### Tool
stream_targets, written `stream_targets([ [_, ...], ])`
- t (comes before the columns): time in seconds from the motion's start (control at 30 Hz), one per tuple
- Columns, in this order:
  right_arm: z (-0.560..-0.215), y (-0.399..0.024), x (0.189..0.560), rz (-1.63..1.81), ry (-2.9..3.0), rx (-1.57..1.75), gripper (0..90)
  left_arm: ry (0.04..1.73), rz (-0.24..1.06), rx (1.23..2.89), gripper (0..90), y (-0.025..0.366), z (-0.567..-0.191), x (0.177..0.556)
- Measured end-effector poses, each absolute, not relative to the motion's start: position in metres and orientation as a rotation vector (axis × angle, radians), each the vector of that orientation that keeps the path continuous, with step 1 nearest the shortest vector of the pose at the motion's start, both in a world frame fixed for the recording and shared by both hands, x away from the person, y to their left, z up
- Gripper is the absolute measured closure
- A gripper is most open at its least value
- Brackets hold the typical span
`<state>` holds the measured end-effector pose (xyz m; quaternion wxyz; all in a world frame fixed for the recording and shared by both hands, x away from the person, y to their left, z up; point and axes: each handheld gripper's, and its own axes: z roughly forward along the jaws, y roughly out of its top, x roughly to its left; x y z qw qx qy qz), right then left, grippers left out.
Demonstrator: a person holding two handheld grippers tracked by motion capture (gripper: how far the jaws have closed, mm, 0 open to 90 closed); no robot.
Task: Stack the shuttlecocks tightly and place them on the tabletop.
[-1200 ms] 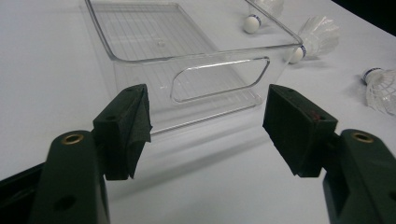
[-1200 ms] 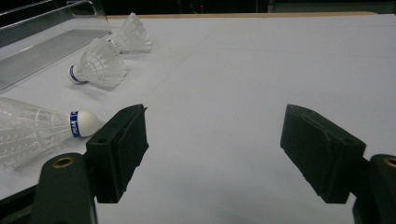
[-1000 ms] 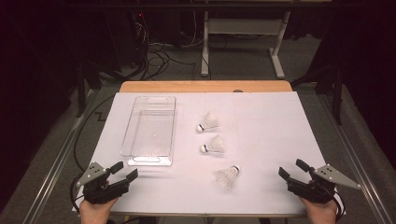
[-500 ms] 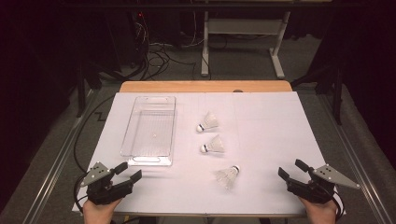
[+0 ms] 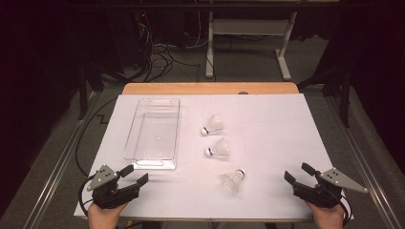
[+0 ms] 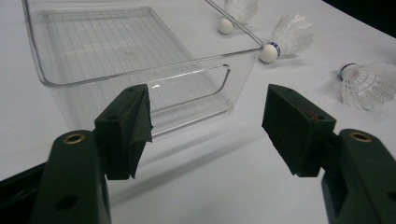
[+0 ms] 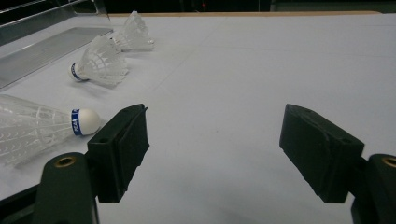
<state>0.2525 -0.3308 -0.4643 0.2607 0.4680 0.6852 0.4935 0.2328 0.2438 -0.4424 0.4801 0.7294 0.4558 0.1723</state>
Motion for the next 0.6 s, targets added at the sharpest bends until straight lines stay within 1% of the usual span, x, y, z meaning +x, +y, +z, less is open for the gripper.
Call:
stream_targets([
  [0.6, -0.464, -0.331, 0.253, 1.343, 1.857, 1.268, 24.3, 1.082, 0.385, 1.820, 34.2, 0.227, -0.441, 0.236],
])
